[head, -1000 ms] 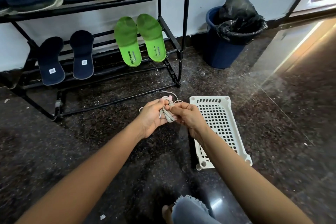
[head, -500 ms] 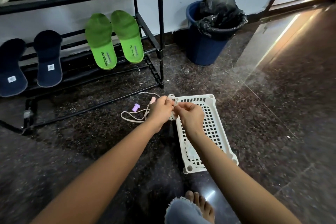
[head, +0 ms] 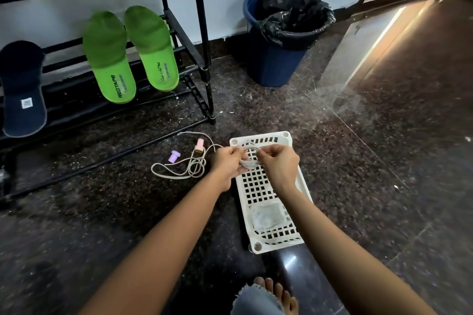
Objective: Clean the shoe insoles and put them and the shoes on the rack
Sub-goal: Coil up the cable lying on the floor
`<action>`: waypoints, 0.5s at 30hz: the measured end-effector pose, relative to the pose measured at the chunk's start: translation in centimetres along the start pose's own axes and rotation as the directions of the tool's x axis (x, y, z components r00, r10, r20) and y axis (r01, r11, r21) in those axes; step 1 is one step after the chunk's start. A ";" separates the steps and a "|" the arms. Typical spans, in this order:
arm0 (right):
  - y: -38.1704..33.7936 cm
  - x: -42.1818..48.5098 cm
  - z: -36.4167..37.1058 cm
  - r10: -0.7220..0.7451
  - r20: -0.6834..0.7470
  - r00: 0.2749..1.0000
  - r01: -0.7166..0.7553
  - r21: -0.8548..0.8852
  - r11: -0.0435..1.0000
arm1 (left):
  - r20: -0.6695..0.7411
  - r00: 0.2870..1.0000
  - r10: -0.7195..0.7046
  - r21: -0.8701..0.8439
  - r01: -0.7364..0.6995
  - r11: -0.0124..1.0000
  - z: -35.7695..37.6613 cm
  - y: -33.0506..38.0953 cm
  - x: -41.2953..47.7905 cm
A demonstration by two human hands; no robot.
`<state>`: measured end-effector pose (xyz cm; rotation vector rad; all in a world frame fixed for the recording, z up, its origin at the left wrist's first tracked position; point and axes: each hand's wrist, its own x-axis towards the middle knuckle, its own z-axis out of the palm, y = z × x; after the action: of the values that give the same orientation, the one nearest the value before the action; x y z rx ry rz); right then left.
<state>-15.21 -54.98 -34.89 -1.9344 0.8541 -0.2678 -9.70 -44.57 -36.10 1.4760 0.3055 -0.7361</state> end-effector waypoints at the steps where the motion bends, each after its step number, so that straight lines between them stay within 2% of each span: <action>1: 0.3 0.1 0.4 0.014 -0.022 1.000 -0.014 -0.013 1.000 | -0.036 0.999 0.000 -0.021 0.000 1.000 0.6 -0.2 0.5; 3: 1.1 0.5 1.0 0.040 -0.057 0.998 -0.041 -0.026 0.999 | -0.102 0.995 0.010 0.005 -0.009 1.000 1.4 -0.4 1.3; 6: 2.0 1.2 2.1 0.075 -0.096 0.993 -0.081 -0.062 0.995 | -0.143 0.987 0.073 0.209 -0.042 0.977 2.0 -1.4 2.8; 9: 2.9 1.9 3.4 0.087 -0.091 0.992 -0.095 -0.096 0.991 | -0.127 0.984 0.129 0.369 -0.074 0.926 2.5 -2.0 2.4; 12: 3.6 2.2 4.5 0.078 -0.075 0.994 -0.090 -0.173 0.981 | -0.091 0.976 0.199 0.591 -0.107 0.800 2.5 -2.6 2.5; 15: 4.1 2.2 5.1 0.063 -0.073 0.995 -0.079 -0.245 0.966 | -0.058 0.973 0.223 0.690 -0.122 0.713 2.6 -3.3 2.8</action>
<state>-12.81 -54.09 -41.29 -2.1300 1.0385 -0.1879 -10.28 -47.59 -40.07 2.2394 -0.0261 -0.6171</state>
